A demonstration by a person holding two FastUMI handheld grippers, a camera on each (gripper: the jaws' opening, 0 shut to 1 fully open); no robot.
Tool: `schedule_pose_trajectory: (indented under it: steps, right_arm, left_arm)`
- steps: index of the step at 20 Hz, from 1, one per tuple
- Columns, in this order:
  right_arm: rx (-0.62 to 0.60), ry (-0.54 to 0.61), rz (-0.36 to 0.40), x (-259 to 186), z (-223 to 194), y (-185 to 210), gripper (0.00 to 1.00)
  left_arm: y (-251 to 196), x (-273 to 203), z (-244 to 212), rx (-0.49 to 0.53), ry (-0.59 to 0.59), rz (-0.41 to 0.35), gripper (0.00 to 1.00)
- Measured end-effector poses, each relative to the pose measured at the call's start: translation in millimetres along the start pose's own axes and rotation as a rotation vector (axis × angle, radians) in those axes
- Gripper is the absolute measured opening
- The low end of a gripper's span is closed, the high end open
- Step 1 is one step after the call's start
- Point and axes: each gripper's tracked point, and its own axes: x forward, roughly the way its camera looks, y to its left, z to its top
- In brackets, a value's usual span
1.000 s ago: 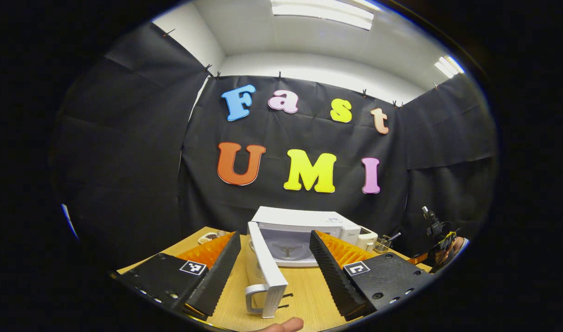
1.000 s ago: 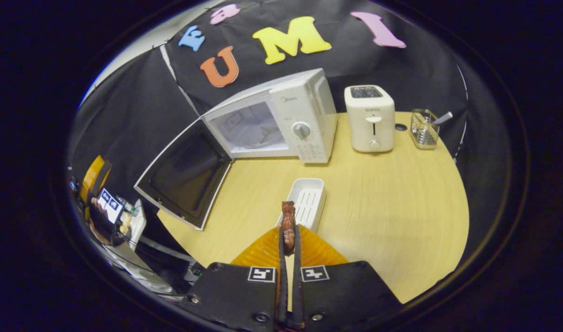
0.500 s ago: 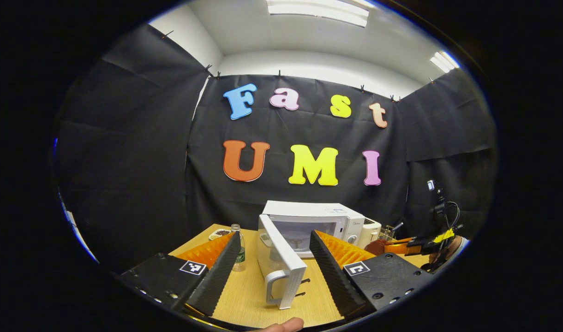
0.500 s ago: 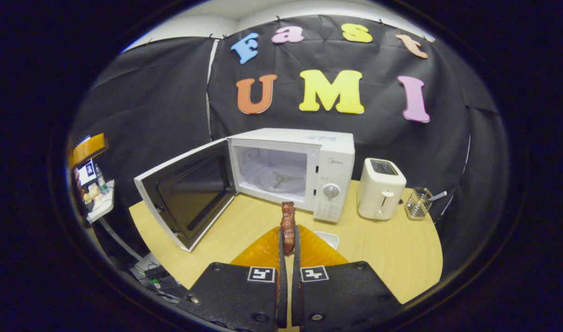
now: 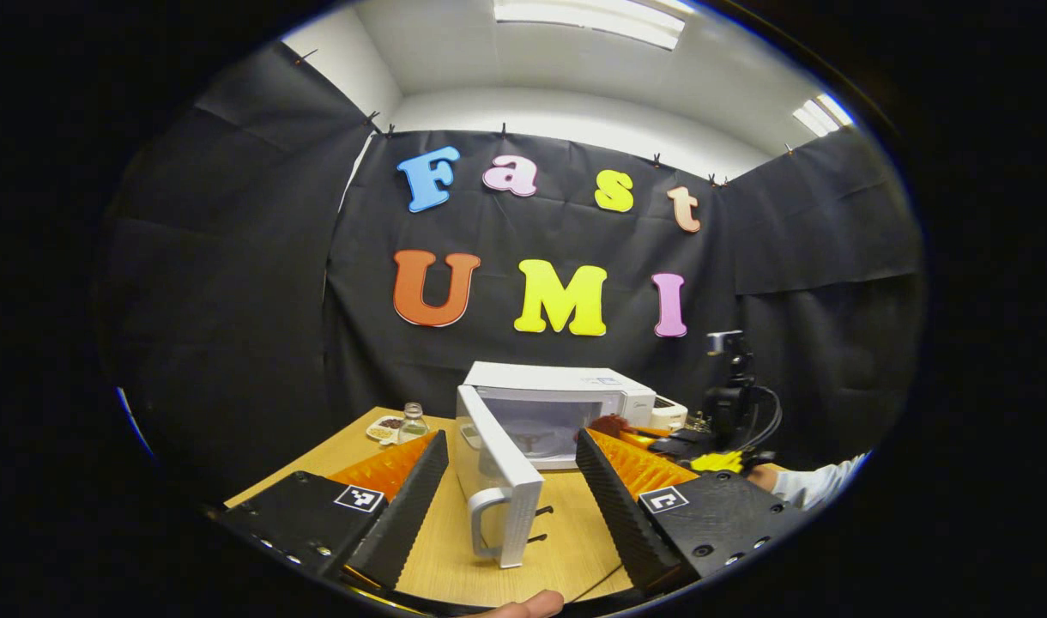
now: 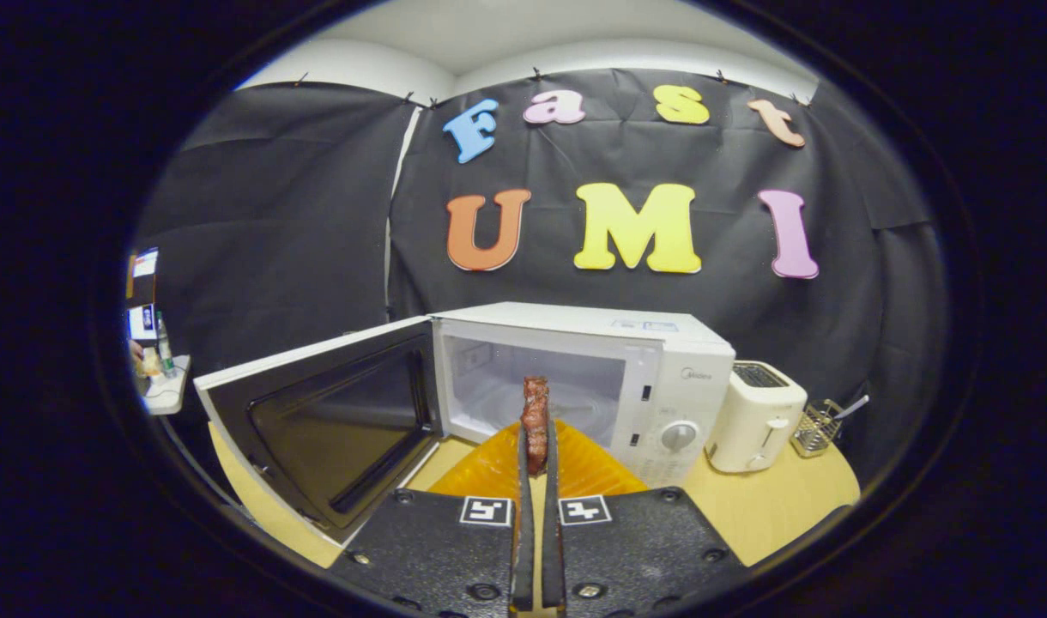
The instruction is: Open the microwave oven with the left hand, put the food in, and close the microwave oven.
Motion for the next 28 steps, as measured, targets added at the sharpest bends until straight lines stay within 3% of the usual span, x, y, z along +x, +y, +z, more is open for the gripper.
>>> schedule_pose_trajectory:
  steps: [9, 15, 21, 24, 27, 28]
  right_arm:
    - [0.14, 0.002, -0.086, 102, -20, 17, 0.07]
    - [0.4, 0.017, -0.099, 166, -34, 17, 0.07]
    - [0.646, -0.05, -0.221, 207, -33, -12, 0.08]
    - [0.721, -0.047, -0.289, 227, -41, -21, 0.08]
    - [0.768, -0.026, -0.305, 246, -48, -19, 0.08]
    - [0.773, -0.012, -0.311, 251, -52, -19, 0.0]
  left_arm:
    - [17, 28, -18, 0.006, 0.026, -0.029, 0.92]
    - [45, 27, -23, -0.001, 0.041, 0.051, 0.92]
    - [58, 18, -17, -0.041, 0.02, 0.092, 0.92]
    - [58, 18, -16, -0.044, 0.012, 0.089, 0.92]
    - [56, 22, -22, -0.041, 0.019, 0.08, 0.92]
    - [57, 25, -24, -0.041, 0.023, 0.079, 0.92]
